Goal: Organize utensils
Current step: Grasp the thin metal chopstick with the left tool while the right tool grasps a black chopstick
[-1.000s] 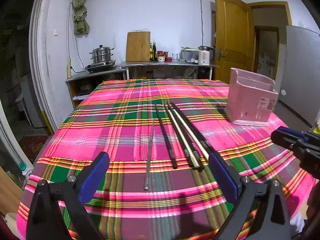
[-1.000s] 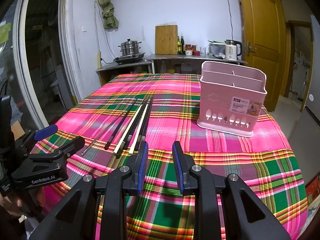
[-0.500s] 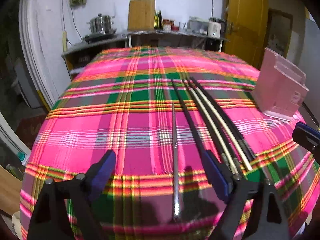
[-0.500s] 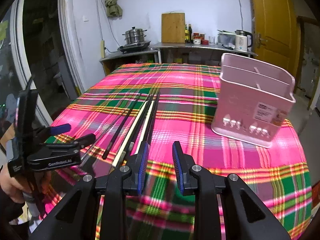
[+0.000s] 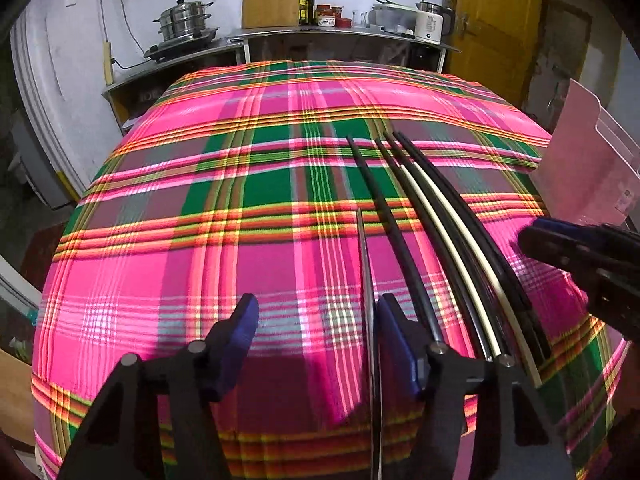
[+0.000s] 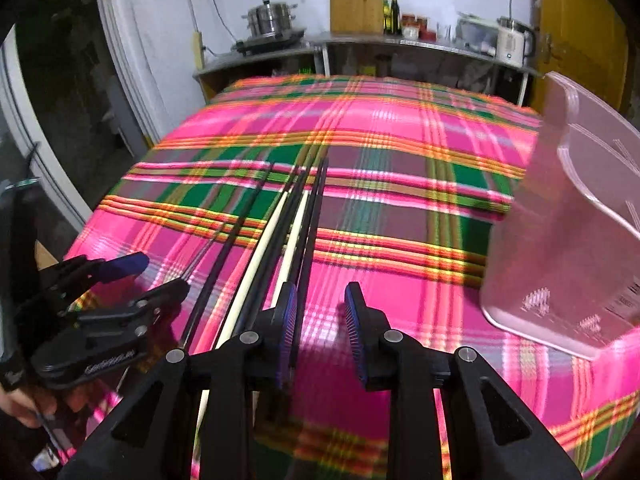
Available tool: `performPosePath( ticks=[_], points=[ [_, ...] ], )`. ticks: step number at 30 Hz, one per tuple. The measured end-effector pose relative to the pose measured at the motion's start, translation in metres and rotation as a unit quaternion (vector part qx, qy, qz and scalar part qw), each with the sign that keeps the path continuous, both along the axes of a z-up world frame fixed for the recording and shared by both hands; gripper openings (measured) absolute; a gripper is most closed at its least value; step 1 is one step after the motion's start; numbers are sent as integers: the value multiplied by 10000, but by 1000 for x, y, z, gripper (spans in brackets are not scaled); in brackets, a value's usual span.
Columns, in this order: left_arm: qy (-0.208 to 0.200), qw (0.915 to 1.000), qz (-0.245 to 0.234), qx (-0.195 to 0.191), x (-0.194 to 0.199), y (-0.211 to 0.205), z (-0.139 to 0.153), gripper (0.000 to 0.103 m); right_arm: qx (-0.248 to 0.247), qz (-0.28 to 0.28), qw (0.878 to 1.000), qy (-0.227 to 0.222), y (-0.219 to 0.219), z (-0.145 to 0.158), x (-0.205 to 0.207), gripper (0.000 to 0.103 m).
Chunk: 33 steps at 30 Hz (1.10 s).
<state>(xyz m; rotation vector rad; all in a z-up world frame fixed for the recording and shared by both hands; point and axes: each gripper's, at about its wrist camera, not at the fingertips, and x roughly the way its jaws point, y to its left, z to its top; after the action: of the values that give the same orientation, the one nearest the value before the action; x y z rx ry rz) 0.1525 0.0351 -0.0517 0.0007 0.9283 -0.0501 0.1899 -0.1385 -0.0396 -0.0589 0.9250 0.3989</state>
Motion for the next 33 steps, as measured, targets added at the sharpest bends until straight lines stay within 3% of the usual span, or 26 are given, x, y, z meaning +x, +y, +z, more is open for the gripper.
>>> performPosePath(
  ticks=[12, 22, 27, 31, 33],
  points=[
    [-2, 10000, -17, 46, 17, -1, 1, 59, -32, -19, 9995, 321, 10, -12, 36, 26],
    [-22, 9999, -47, 135, 26, -8, 4, 31, -248, -4, 9989, 407, 19, -14, 53, 23],
    [-29, 9995, -126, 285, 27, -16, 4, 21, -364, 35, 9983, 454, 25, -14, 63, 22],
    [-57, 9995, -231, 219, 29, -18, 4, 7, -281, 91, 9981, 541, 26, -15, 71, 8],
    [-31, 9997, -219, 125, 31, -17, 4, 6, -132, 96, 9981, 587, 25, -13, 72, 7]
  ],
)
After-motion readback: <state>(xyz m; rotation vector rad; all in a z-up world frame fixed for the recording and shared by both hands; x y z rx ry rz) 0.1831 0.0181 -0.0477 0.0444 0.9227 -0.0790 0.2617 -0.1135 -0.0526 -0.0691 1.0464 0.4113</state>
